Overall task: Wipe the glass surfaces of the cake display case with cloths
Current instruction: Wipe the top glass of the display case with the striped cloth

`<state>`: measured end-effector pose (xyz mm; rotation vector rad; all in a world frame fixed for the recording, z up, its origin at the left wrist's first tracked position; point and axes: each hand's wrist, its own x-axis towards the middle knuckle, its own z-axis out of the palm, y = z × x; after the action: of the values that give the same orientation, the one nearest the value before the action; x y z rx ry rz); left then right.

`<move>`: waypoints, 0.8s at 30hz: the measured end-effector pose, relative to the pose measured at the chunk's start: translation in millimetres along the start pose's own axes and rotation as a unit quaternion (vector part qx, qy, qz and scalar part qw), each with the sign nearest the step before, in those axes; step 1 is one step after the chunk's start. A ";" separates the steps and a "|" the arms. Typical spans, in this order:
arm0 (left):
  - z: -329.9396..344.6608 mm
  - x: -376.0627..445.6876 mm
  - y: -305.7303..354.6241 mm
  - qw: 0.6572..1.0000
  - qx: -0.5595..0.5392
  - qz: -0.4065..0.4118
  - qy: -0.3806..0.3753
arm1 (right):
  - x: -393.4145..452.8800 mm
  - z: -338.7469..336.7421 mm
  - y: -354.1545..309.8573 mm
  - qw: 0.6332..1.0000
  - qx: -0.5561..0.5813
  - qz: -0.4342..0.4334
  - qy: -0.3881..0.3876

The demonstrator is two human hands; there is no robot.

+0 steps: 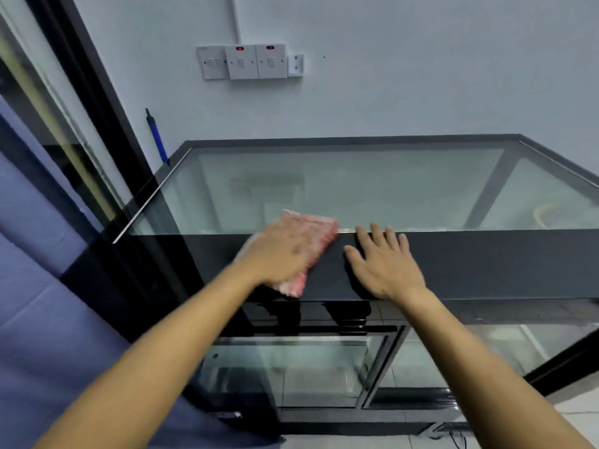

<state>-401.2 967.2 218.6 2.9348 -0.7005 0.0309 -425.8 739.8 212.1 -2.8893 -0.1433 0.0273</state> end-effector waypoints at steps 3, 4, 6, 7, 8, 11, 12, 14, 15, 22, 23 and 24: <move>10.7 -47.4 -11.8 0.999 -0.007 0.021 -0.034 | -1.5 0.5 3.1 1.000 -0.011 0.000 0.006; 8.2 -62.8 -40.6 0.999 -0.003 0.010 -0.030 | -2.0 0.9 1.8 1.000 -0.014 0.002 0.003; -2.1 -88.3 -115.2 0.999 0.009 -0.049 -0.006 | -2.7 0.8 1.2 1.000 -0.013 0.010 0.005; -10.2 -99.8 -151.2 0.993 -0.001 -0.114 0.001 | -2.6 1.4 2.4 1.000 -0.013 0.015 0.009; -17.0 -113.9 -187.0 0.980 -0.019 -0.199 -0.003 | -2.7 2.1 0.5 1.000 -0.012 0.017 0.013; -27.2 -140.5 -226.1 0.947 -0.024 -0.319 -0.012 | -3.0 2.5 -2.0 0.999 -0.015 0.022 0.019; -26.1 -140.5 -219.0 0.951 -0.009 -0.309 -0.014 | -3.0 2.0 -2.4 0.999 -0.017 0.023 0.018; -19.6 -137.4 -183.1 0.966 -0.007 -0.258 -0.008 | -3.7 -0.7 -3.4 0.999 -0.014 0.023 0.016; -15.2 -139.8 -162.2 0.974 -0.014 -0.228 0.000 | -4.2 -0.6 -4.9 1.000 -0.012 0.020 0.017; -27.5 -191.8 -217.1 0.949 -0.035 -0.312 -0.015 | -10.8 -3.0 -2.9 1.000 -0.002 0.008 0.022; -30.4 -201.5 -232.3 0.941 -0.041 -0.336 -0.012 | -10.3 -2.9 -2.5 1.000 0.000 0.006 0.026; -30.5 -208.9 -237.3 0.939 -0.045 -0.342 -0.015 | -9.2 -1.9 -2.1 1.000 0.000 0.004 0.030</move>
<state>-480.3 1274.7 211.2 2.9163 0.3341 -0.1067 -435.1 740.4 214.5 -2.8880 -0.1206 -0.0578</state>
